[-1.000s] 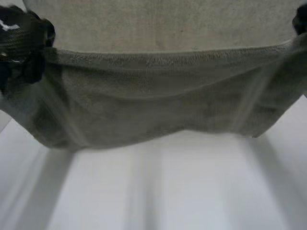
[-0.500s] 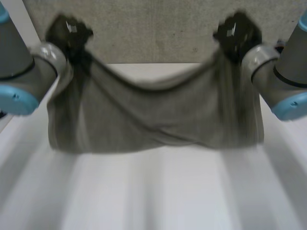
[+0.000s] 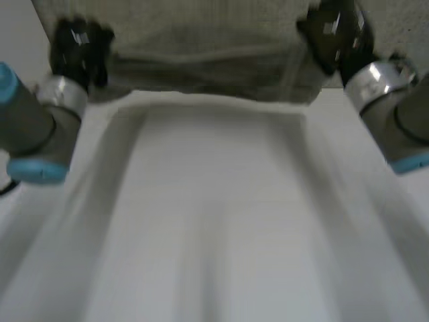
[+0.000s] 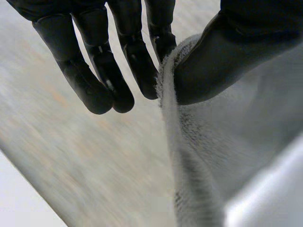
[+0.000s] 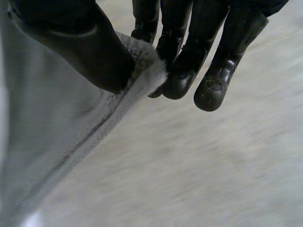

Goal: Fold the towel.

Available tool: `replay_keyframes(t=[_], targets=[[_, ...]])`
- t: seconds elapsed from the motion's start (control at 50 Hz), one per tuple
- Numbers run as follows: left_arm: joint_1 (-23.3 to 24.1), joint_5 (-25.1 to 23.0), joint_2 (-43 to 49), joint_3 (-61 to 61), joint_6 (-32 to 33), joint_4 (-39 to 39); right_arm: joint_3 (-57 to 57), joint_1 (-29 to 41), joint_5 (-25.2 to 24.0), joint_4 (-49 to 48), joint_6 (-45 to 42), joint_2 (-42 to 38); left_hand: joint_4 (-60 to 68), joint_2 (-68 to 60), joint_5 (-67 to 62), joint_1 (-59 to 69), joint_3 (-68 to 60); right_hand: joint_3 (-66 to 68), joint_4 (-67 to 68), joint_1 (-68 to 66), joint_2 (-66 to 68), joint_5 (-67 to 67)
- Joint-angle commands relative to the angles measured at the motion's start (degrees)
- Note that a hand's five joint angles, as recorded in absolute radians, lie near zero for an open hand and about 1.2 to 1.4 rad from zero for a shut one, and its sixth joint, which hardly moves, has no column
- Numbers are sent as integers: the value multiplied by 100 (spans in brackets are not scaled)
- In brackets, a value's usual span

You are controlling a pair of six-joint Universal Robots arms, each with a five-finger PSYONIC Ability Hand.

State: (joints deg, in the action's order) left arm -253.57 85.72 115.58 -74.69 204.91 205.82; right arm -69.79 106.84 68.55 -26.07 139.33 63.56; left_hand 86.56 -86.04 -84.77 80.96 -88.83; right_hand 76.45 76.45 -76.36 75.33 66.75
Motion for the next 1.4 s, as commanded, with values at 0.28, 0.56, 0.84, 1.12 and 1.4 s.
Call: replay_keyframes(t=[0.28,0.56,0.84,1.12,1.4], targets=[[-227,-925,-517,-3639,821,819,-2802,-980,-377,926,-108,751,-656,604,1477,-96,883,355,355,-364,467,325],[-570,-1057,-3029,-5081,972,530,-3278,-2201,-1449,3914,-151,2967,-656,604,1477,-96,883,355,355,-364,467,325],[-570,-1110,-4509,-5337,954,-675,-3261,-3073,-2074,4708,-556,3866,-656,604,1477,-96,883,355,355,-364,467,325],[-570,-1699,-2022,-4150,998,547,-2250,-2018,-1828,4629,-907,1642,-656,604,1477,-96,883,355,355,-364,467,325],[-430,-1585,1213,-951,998,283,500,-1069,52,3980,-83,-1266,-656,604,1477,-96,883,355,355,-364,467,325]])
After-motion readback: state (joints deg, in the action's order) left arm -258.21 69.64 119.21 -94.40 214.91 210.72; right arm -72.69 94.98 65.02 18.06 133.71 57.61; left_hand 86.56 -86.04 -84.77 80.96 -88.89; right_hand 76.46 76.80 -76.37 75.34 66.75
